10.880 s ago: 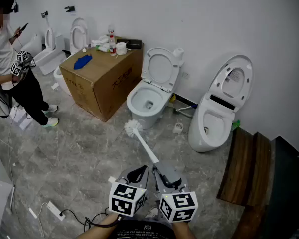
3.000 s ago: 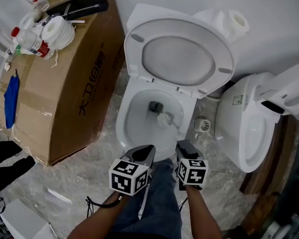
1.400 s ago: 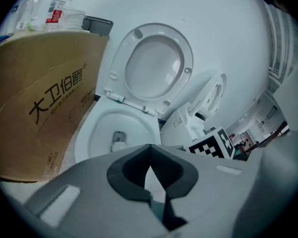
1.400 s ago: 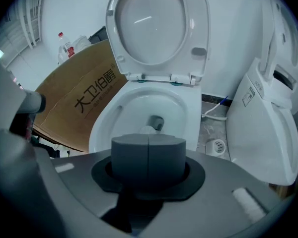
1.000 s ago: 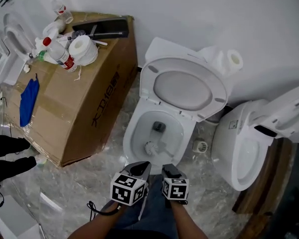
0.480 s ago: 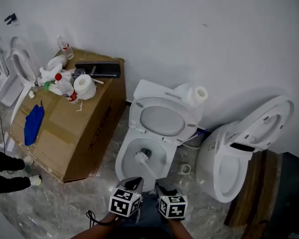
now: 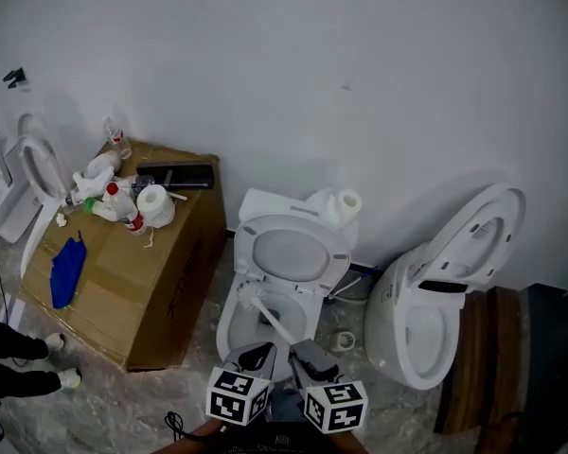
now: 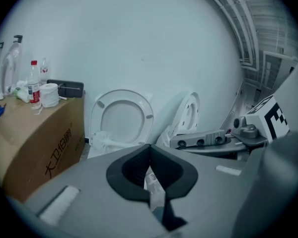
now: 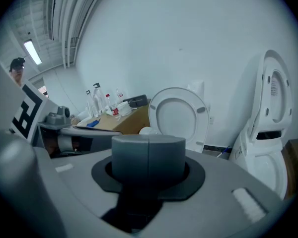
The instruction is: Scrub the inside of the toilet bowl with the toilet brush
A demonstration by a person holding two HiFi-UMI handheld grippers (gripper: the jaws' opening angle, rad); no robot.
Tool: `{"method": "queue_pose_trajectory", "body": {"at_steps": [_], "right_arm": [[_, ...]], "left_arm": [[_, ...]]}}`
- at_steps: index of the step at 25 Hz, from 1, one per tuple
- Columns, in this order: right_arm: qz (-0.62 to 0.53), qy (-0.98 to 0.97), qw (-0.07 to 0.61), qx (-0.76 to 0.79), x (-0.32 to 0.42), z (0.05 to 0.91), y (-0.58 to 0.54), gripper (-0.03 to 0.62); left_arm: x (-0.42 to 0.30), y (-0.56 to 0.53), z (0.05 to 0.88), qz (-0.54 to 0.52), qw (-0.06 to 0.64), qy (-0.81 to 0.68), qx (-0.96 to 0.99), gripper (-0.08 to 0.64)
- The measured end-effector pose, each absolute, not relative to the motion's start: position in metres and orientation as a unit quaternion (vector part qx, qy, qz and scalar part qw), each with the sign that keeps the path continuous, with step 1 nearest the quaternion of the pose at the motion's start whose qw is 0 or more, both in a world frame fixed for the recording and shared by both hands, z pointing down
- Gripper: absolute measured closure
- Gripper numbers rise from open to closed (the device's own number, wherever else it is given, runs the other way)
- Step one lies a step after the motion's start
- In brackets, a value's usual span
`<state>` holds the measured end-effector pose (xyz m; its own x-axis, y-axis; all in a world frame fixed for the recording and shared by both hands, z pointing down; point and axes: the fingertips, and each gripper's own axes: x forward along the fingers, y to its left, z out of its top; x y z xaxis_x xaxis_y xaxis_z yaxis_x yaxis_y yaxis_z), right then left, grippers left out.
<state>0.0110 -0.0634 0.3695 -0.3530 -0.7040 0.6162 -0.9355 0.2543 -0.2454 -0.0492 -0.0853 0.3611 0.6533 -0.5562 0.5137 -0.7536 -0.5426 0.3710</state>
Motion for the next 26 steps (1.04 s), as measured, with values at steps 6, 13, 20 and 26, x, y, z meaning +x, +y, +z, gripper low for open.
{"method": "queue_pose_trajectory", "body": {"at_steps": [6, 13, 20, 26], "right_arm": [[0.265, -0.781, 0.179, 0.536, 0.007, 0.349, -0.065, 0.437], [0.26, -0.78, 0.178, 0.541, 0.008, 0.349, -0.064, 0.437], [0.264, -0.776, 0.182, 0.543, 0.013, 0.352, -0.066, 0.437], [0.266, -0.779, 0.182, 0.538, 0.009, 0.355, -0.069, 0.437]], "left_arm": [[-0.044, -0.082, 0.345, 0.157, 0.26, -0.383, 0.872, 0.555], [-0.043, -0.083, 0.341, 0.152, 0.247, -0.385, 0.876, 0.555], [-0.04, -0.086, 0.341, 0.149, 0.251, -0.384, 0.876, 0.555], [-0.043, -0.087, 0.341, 0.151, 0.252, -0.388, 0.874, 0.555]]}}
